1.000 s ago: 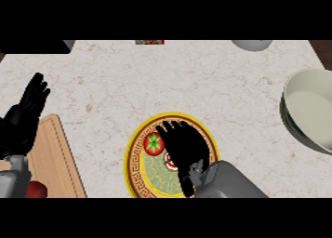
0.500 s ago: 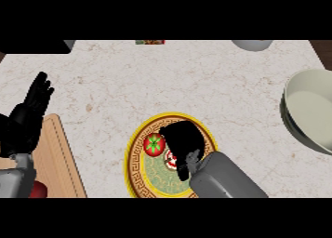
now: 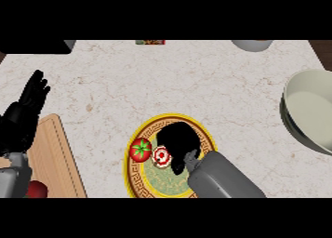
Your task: Pick the cupcake from the plate and place it in the bowl
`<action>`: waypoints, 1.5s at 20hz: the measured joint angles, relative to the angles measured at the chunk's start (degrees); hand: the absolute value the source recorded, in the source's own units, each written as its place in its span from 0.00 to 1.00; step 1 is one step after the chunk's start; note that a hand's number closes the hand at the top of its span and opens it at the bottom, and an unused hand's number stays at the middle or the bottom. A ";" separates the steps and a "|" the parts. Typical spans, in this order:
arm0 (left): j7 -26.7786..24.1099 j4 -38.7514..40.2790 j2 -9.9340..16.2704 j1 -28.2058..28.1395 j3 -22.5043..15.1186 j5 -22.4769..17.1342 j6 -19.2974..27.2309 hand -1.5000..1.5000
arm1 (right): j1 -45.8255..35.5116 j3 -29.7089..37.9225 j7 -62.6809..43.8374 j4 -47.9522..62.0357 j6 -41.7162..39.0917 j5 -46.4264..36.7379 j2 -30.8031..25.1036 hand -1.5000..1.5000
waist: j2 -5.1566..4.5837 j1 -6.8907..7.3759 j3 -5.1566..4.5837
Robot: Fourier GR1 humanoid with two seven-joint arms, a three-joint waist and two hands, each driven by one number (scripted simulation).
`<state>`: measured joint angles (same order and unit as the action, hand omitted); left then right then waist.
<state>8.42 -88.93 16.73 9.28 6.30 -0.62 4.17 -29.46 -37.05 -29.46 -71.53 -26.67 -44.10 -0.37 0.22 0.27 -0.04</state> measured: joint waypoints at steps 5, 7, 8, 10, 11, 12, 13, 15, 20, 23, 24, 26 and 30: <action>-0.30 0.76 -1.40 0.22 -0.12 1.39 0.60 0.50 | -2.70 -1.30 1.00 3.84 5.72 -0.08 -0.09 1.00 | -0.08 0.07 0.00; -0.29 0.75 -1.41 0.47 -0.05 1.69 0.57 0.50 | -2.15 -1.52 0.21 2.33 7.53 -1.39 -0.61 1.00 | -0.09 -0.06 0.02; 0.03 0.57 -1.18 0.41 0.28 1.42 0.30 0.50 | -0.94 -1.25 -0.52 0.49 7.99 -2.02 -1.49 1.00 | -0.07 -0.21 0.02; -0.37 0.16 -1.35 -0.55 0.53 1.21 0.20 0.50 | 1.89 0.01 -1.01 -3.32 9.09 -2.72 -4.87 1.00 | 0.00 -0.56 0.04; -0.56 0.20 -1.00 -0.91 0.98 1.04 -0.02 0.50 | 3.53 0.93 -0.89 -5.08 9.97 -2.94 -6.96 1.00 | 0.04 -0.79 0.04; -1.04 0.46 -0.89 -1.29 1.23 1.06 -0.07 0.50 | 5.15 2.00 -1.16 -7.29 10.47 -2.95 -8.93 1.00 | 0.07 -1.09 0.04; -1.18 0.49 -0.74 -1.49 1.44 1.09 -0.11 0.50 | 6.66 3.07 -1.73 -9.82 10.64 -2.93 -10.71 1.00 | 0.11 -1.28 0.03; -0.57 0.16 -0.80 -1.26 1.54 1.09 -0.01 0.50 | 9.29 4.86 -2.58 -15.53 10.58 -3.07 -14.05 1.00 | 0.15 -1.46 0.04; -0.48 -0.95 -0.78 -2.70 1.89 0.98 -0.22 0.50 | 13.39 8.81 -6.63 -31.24 9.87 -4.90 -20.36 1.00 | 0.30 -1.76 0.02; -1.20 -0.21 -0.33 -2.94 2.60 0.66 -0.69 0.50 | 13.93 11.45 -10.09 -40.60 10.90 -7.30 -22.19 1.00 | 0.46 -2.28 -0.01; -0.79 -0.39 -0.14 -2.70 2.72 0.40 -0.94 0.50 | 13.70 12.92 -10.80 -42.95 11.44 -7.76 -22.60 1.00 | 0.44 -2.18 0.00; -0.56 -0.17 -0.18 -2.27 2.70 0.60 -0.79 0.50 | 13.30 16.80 -12.18 -47.48 11.78 -7.42 -23.39 1.00 | 0.35 -2.10 0.01; -0.93 -1.39 -2.01 -3.30 1.16 1.45 -0.16 0.50 | 12.76 24.66 -15.47 -55.80 9.17 -3.92 -24.12 1.00 | 0.19 -1.44 0.01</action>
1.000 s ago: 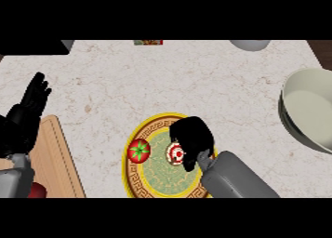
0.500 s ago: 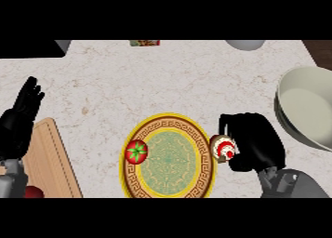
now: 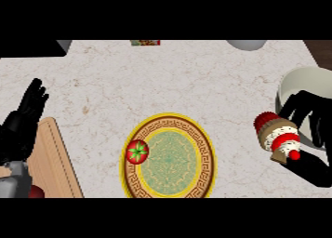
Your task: Pick the cupcake from the plate and place it in the bowl
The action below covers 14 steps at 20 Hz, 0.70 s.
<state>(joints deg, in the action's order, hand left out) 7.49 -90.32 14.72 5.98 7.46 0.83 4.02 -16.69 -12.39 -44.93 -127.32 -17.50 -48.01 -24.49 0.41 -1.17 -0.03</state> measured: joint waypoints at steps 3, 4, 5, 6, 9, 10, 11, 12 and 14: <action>-0.36 0.37 -0.24 0.46 -0.23 0.60 0.07 0.50 | -0.84 7.79 -0.40 -2.42 -2.55 4.52 -1.34 1.00 | -0.16 0.36 0.01; -0.22 0.03 -0.15 0.41 -0.04 0.48 -0.12 0.50 | -1.04 10.34 0.02 -2.57 -3.24 6.14 -1.76 1.00 | -0.19 0.50 0.01; 0.60 0.21 0.22 1.35 0.28 0.31 -0.38 0.50 | -1.52 12.26 -0.03 -2.44 -4.09 7.39 -2.01 1.00 | -0.22 0.60 0.01; 0.07 0.56 -0.46 1.31 -0.20 0.82 -0.07 0.50 | -1.38 13.78 0.85 -1.71 -3.89 8.06 -1.92 1.00 | -0.25 0.70 0.02; 0.55 -0.19 -0.13 1.30 0.17 0.34 -0.87 0.50 | -2.07 20.06 5.06 2.94 -3.29 12.08 -2.65 1.00 | -0.34 0.98 0.04; 0.82 -0.05 -0.03 1.50 0.31 0.23 -1.05 0.50 | -2.00 22.25 7.47 5.26 -2.77 13.35 -3.13 1.00 | -0.37 1.03 0.04; 0.40 1.14 0.27 2.18 0.81 0.05 -1.38 0.50 | -1.47 22.87 9.62 7.23 -1.75 13.24 -2.94 1.00 | -0.40 1.05 0.04; 0.00 1.93 0.01 2.66 0.81 0.37 -1.10 0.50 | -1.81 23.70 11.54 9.85 -0.92 13.18 -3.11 1.00 | -0.44 1.12 0.05; -0.22 2.24 -0.25 2.84 0.73 0.60 -1.10 0.50 | -1.95 26.40 15.72 14.32 0.16 14.56 -3.74 1.00 | -0.47 1.20 0.06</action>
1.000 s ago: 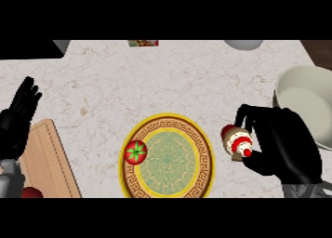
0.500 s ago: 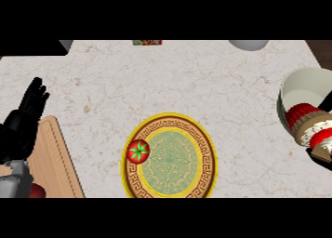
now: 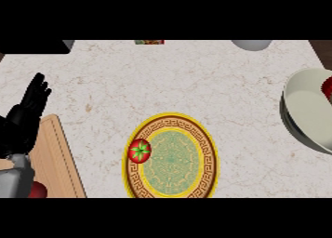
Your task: Pick the cupcake from the plate and place it in the bowl
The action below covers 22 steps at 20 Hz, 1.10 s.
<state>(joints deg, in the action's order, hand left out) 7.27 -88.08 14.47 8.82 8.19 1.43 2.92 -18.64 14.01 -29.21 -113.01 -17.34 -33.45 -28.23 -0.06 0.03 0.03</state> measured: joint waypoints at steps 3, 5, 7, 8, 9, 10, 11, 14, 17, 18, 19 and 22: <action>0.45 -0.92 0.17 -0.23 -0.02 0.11 -0.42 0.50 | -1.12 1.71 6.38 8.80 2.89 -0.36 -0.50 1.00 | -0.05 0.28 0.00; 0.82 -1.30 0.19 -0.20 0.01 0.12 -0.68 0.50 | -2.66 1.88 10.08 14.73 5.27 -1.34 -0.49 1.00 | -0.08 0.43 0.00; 1.29 -2.36 -0.22 -0.71 -0.21 0.33 -0.51 0.50 | -4.25 2.56 13.81 20.15 6.64 -1.53 -1.29 1.00 | -0.07 0.50 0.02; 1.01 -1.35 -0.56 0.06 -0.31 0.66 -0.16 0.50 | -4.66 2.87 16.07 23.33 7.99 -1.89 -1.37 1.00 | -0.11 0.50 0.00; 1.53 -1.74 -0.63 0.09 -0.32 0.63 -0.18 0.50 | -4.67 3.44 18.48 26.14 8.96 -1.94 -1.72 1.00 | -0.12 0.50 0.00; 1.85 -2.24 -0.88 -0.15 -0.50 0.82 -0.05 0.50 | -5.00 3.79 20.37 28.60 9.68 -2.01 -2.01 1.00 | -0.10 0.48 0.01; 1.23 -1.48 -1.09 0.08 -0.51 1.09 0.06 0.50 | -6.33 3.78 21.81 31.49 10.75 -2.37 -2.06 1.00 | -0.11 0.50 0.02; 1.74 -2.00 -0.79 0.33 -0.51 1.10 -0.32 0.50 | -6.59 2.28 22.00 38.11 10.29 -6.07 -4.28 1.00 | -0.31 1.00 -0.04; 1.40 -1.52 -0.60 0.57 -0.10 0.84 -0.62 0.50 | -8.13 2.81 21.15 45.56 8.39 -6.43 -5.45 0.00 | -0.33 1.08 -0.02; 1.74 -2.16 -0.30 0.39 0.15 0.66 -0.84 0.50 | -8.80 3.26 21.89 48.13 7.92 -6.09 -5.93 0.00 | -0.30 1.06 0.00; 1.47 -1.90 -0.65 0.42 -0.04 0.79 -0.72 0.50 | -9.51 3.39 23.37 51.25 7.72 -6.02 -6.35 0.00 | -0.31 1.09 0.00; 0.61 -1.53 -0.73 -0.14 0.10 0.73 -1.12 0.50 | -10.78 3.89 29.71 58.90 6.93 -5.09 -7.60 0.00 | -0.31 1.06 0.03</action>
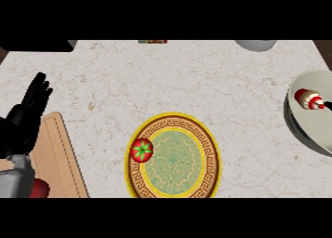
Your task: Pick the cupcake from the plate and place it in the bowl
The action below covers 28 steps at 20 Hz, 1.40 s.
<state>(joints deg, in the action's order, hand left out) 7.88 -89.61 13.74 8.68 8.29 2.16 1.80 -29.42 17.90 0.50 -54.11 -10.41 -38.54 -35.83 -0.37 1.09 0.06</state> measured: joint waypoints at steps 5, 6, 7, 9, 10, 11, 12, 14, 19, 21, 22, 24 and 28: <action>-0.63 1.41 -0.01 0.74 0.28 0.44 0.24 0.50 | -2.66 6.22 7.38 6.35 -2.70 7.75 -0.73 0.00 | 0.08 -0.51 0.05; -0.12 1.12 0.18 0.82 0.47 0.24 0.15 0.50 | -2.94 8.38 8.32 7.03 -2.90 10.18 -0.25 0.00 | 0.16 -0.63 0.07; 0.13 0.88 0.07 0.87 0.46 0.22 0.28 0.50 | -3.43 10.49 8.98 7.65 -2.69 12.51 0.48 0.00 | 0.21 -0.69 0.09; 0.13 1.11 -0.17 0.89 0.50 0.24 0.50 0.50 | -4.32 14.78 10.10 8.66 -3.28 17.37 1.20 0.00 | 0.29 -1.05 0.10; 0.20 1.32 -0.13 1.08 0.59 0.22 0.51 0.50 | -4.98 16.98 10.31 9.46 -4.15 19.78 0.73 0.00 | 0.28 -1.15 0.10; 0.08 1.28 0.33 0.81 0.94 -0.18 -0.07 0.50 | -5.62 18.92 10.33 10.32 -4.68 21.78 0.16 0.00 | 0.28 -1.04 0.08; 0.24 1.17 0.88 0.86 1.37 -0.58 -0.55 0.50 | -5.52 20.85 10.77 11.54 -6.07 23.76 -0.98 0.00 | 0.28 -1.03 0.07; -0.54 1.85 1.21 0.95 1.99 -0.91 -0.86 0.50 | -4.89 23.90 11.15 13.87 -9.18 27.03 -3.58 0.00 | 0.25 -1.13 0.04; 0.83 0.62 1.10 0.78 1.79 -0.90 -0.95 0.50 | 0.03 28.82 15.16 21.39 -16.77 31.44 -11.35 0.00 | 0.17 -0.95 0.06; 0.80 -0.04 0.92 0.19 1.67 -0.81 -0.94 0.50 | 1.85 30.18 16.58 24.89 -20.62 32.58 -15.07 0.00 | 0.12 -0.81 0.10; 0.62 -0.22 0.69 -0.10 1.48 -0.84 -1.04 0.50 | 2.64 30.86 17.31 26.55 -22.31 33.15 -16.84 0.00 | 0.10 -0.76 0.11; 0.97 -0.66 0.92 -0.16 1.82 -1.11 -1.22 0.50 | 4.37 31.98 19.32 29.61 -26.01 34.26 -19.35 0.00 | 0.08 -0.69 0.13; 0.44 -0.06 0.35 0.07 1.44 -0.59 -0.86 0.50 | 7.28 33.33 20.89 34.19 -30.94 35.96 -22.87 0.00 | -0.02 -0.67 0.21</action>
<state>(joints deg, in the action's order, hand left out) 8.32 -89.67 14.09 8.75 9.73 1.57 0.94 -22.14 51.23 21.39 -19.91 -41.35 -2.58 -58.70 -0.39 0.42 0.26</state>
